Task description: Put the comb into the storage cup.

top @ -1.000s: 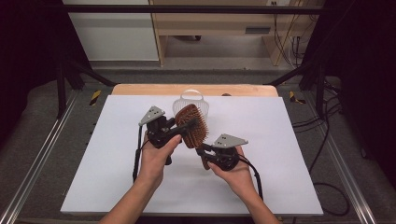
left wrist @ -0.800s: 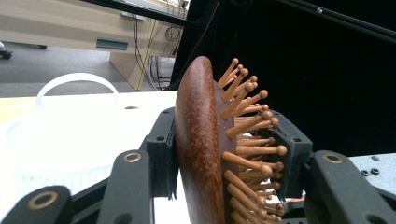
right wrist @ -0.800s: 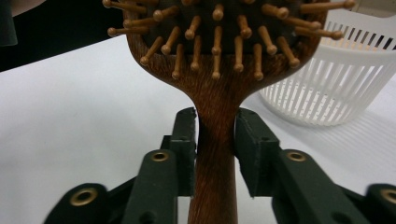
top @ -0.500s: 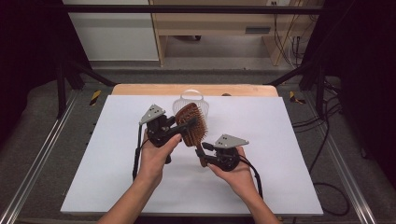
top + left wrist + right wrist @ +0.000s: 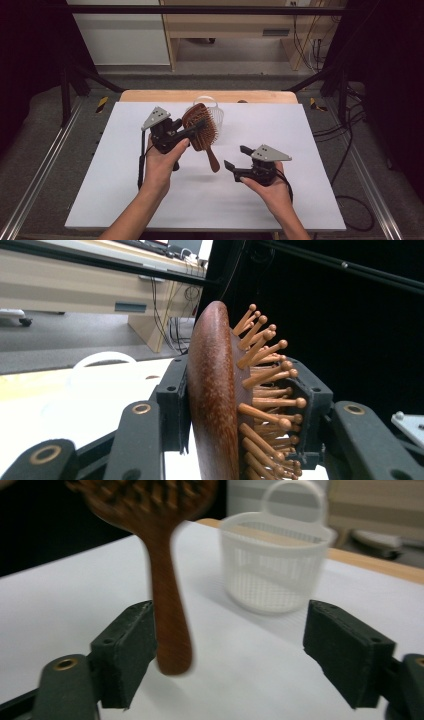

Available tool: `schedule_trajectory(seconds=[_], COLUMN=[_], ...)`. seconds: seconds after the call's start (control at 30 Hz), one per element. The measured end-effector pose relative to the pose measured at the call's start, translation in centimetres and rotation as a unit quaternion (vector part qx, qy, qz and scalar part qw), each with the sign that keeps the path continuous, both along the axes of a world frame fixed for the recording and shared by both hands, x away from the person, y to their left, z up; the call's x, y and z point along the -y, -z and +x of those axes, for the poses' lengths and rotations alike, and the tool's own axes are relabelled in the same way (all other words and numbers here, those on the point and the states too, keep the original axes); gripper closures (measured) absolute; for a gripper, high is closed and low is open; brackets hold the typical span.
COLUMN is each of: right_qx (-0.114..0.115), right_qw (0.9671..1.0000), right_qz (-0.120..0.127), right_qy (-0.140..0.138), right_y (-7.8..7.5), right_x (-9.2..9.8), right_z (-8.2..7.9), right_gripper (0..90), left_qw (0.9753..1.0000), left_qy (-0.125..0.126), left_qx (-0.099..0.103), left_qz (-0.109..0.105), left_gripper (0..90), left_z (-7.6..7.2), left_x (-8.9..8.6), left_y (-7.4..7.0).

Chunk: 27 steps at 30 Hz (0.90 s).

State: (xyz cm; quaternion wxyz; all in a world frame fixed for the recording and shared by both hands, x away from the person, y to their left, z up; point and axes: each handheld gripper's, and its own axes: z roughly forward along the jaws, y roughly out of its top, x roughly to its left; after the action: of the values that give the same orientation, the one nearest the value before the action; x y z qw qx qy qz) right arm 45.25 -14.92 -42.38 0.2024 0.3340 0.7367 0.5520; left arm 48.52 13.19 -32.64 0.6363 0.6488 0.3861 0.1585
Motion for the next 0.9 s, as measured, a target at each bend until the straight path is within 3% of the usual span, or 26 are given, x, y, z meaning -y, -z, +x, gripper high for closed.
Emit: schedule_trajectory(seconds=[0.13,0.23,0.47,0.57,0.7,0.9], right_qx=[-0.004,-0.012,-0.013,0.0,0.037,0.024], right_qw=[0.9996,0.9993,0.9977,0.9953,0.9922,0.9915], right_qz=[-0.01,0.001,-0.001,0.029,0.009,0.012], right_qy=[0.026,0.036,0.067,0.093,0.119,0.128], right_y=[0.4,0.4,1.1,1.1,1.1,2.1], right_x=[1.8,3.3,7.1,9.3,10.3,10.7], right_z=[-0.2,-0.7,-2.4,-3.5,-4.3,-3.7], right_gripper=[13.2,8.4,7.5,6.1,4.5,5.4], left_qw=[0.9999,0.9998,0.9992,0.9988,0.9985,0.9974], left_qy=[-0.004,-0.01,-0.02,-0.021,-0.028,-0.043], left_qx=[0.009,0.013,0.028,0.042,0.045,0.057], left_qz=[-0.005,-0.013,-0.021,-0.011,-0.01,-0.012], left_gripper=[51.9,51.8,51.8,51.8,51.8,51.8], left_z=[0.1,0.3,1.5,2.4,3.7,5.8], left_x=[0.0,0.2,0.4,0.8,1.1,1.2], left_y=[-0.8,-1.5,-3.6,-4.4,-5.1,-6.4])
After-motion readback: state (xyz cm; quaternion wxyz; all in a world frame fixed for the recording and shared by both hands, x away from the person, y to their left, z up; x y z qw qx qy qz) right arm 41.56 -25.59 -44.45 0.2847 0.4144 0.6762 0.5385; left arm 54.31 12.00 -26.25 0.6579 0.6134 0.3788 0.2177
